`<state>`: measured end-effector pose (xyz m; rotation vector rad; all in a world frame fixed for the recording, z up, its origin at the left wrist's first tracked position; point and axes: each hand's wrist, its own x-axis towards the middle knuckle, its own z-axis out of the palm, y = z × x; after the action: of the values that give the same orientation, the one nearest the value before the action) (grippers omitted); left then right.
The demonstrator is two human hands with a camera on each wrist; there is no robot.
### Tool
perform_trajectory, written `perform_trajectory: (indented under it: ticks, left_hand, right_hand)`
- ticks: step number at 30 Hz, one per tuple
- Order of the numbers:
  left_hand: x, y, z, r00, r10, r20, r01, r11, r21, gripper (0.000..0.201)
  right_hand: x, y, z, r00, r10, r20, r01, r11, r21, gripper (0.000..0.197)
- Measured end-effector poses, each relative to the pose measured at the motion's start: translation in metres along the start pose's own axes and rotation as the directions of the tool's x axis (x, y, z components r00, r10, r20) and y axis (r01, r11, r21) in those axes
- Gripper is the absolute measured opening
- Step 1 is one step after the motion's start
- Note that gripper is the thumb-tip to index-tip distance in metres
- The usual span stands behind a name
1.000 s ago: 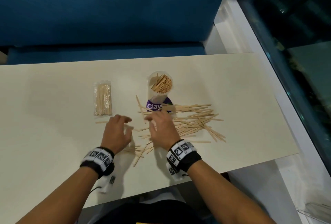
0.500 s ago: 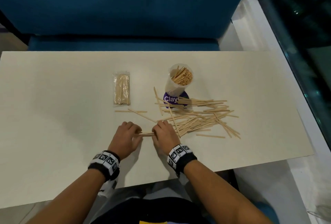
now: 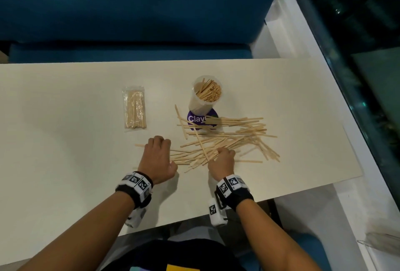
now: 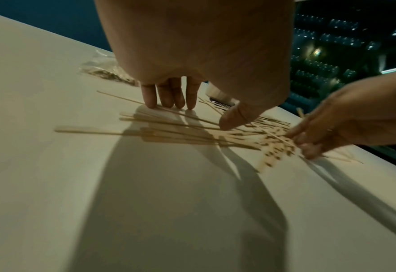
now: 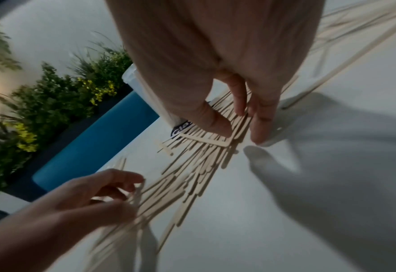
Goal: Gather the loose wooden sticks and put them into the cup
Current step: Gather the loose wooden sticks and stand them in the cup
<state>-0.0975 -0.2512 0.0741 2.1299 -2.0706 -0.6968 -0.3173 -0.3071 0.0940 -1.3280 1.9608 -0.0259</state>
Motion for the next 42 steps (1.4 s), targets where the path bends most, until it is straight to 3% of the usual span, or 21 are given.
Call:
perform_trajectory:
  ticks: [3, 6, 9, 10, 12, 15, 19, 23, 28, 33, 37, 39, 42]
  left_hand:
    - [-0.011, 0.008, 0.009, 0.998, 0.053, 0.014, -0.053, 0.998, -0.027, 0.057]
    - [-0.011, 0.008, 0.017, 0.997, 0.068, -0.043, -0.069, 0.997, -0.027, 0.041]
    - [-0.007, 0.002, 0.023, 0.990, 0.058, -0.129, -0.067, 0.995, -0.073, 0.030]
    - [-0.006, 0.001, 0.024, 0.989, 0.049, -0.141, -0.064, 0.993, -0.099, 0.028]
    - [-0.006, 0.001, 0.024, 0.988, 0.043, -0.149, -0.062, 0.990, -0.130, 0.024]
    - [-0.004, 0.004, 0.025, 0.986, 0.034, -0.162, -0.056, 0.989, -0.134, 0.019]
    - [-0.002, 0.007, 0.027, 0.990, 0.017, -0.141, -0.034, 0.992, -0.123, 0.026]
    - [-0.001, 0.011, 0.025, 0.994, -0.008, -0.109, -0.005, 0.993, -0.119, 0.039]
    - [0.000, 0.007, 0.023, 0.987, -0.025, -0.156, 0.006, 0.993, -0.122, 0.030]
    - [0.002, 0.004, 0.016, 0.985, -0.071, -0.155, 0.052, 0.991, -0.122, 0.033]
    - [0.008, 0.006, 0.010, 0.975, -0.149, -0.166, 0.105, 0.963, -0.250, 0.031]
    - [0.014, 0.014, -0.001, 0.964, -0.236, -0.126, 0.171, 0.905, -0.389, 0.030]
    - [0.022, 0.032, -0.025, 0.932, -0.356, -0.065, 0.241, 0.746, -0.621, 0.017]
  right_hand:
    - [0.000, -0.010, 0.009, 0.996, -0.055, 0.070, 0.048, 0.994, 0.099, 0.051]
    - [0.001, -0.011, 0.010, 0.981, -0.152, 0.120, 0.143, 0.986, 0.085, 0.048]
    - [0.004, -0.010, 0.000, 0.948, -0.317, 0.033, 0.318, 0.948, -0.018, 0.055]
    - [0.006, -0.011, -0.005, 0.919, -0.394, 0.008, 0.393, 0.914, -0.102, 0.062]
    - [0.015, -0.009, -0.011, 0.818, -0.573, 0.048, 0.549, 0.754, -0.361, 0.070]
    - [0.024, -0.012, -0.020, 0.707, -0.683, 0.184, 0.677, 0.577, -0.457, 0.057]
    - [0.026, -0.018, -0.024, 0.602, -0.743, 0.292, 0.766, 0.433, -0.475, 0.038]
    - [0.031, -0.018, -0.022, 0.540, -0.759, 0.362, 0.810, 0.353, -0.468, 0.027]
    - [0.035, -0.015, -0.026, 0.505, -0.735, 0.453, 0.812, 0.228, -0.537, 0.024]
    - [0.052, -0.010, -0.041, 0.583, -0.720, 0.375, 0.783, 0.375, -0.496, 0.030]
    - [0.063, -0.012, -0.053, 0.627, -0.756, 0.186, 0.764, 0.550, -0.338, 0.022]
    - [0.063, -0.018, -0.060, 0.663, -0.747, 0.058, 0.738, 0.638, -0.220, 0.020]
    - [0.056, -0.034, -0.070, 0.681, -0.729, -0.071, 0.722, 0.685, -0.098, 0.014]
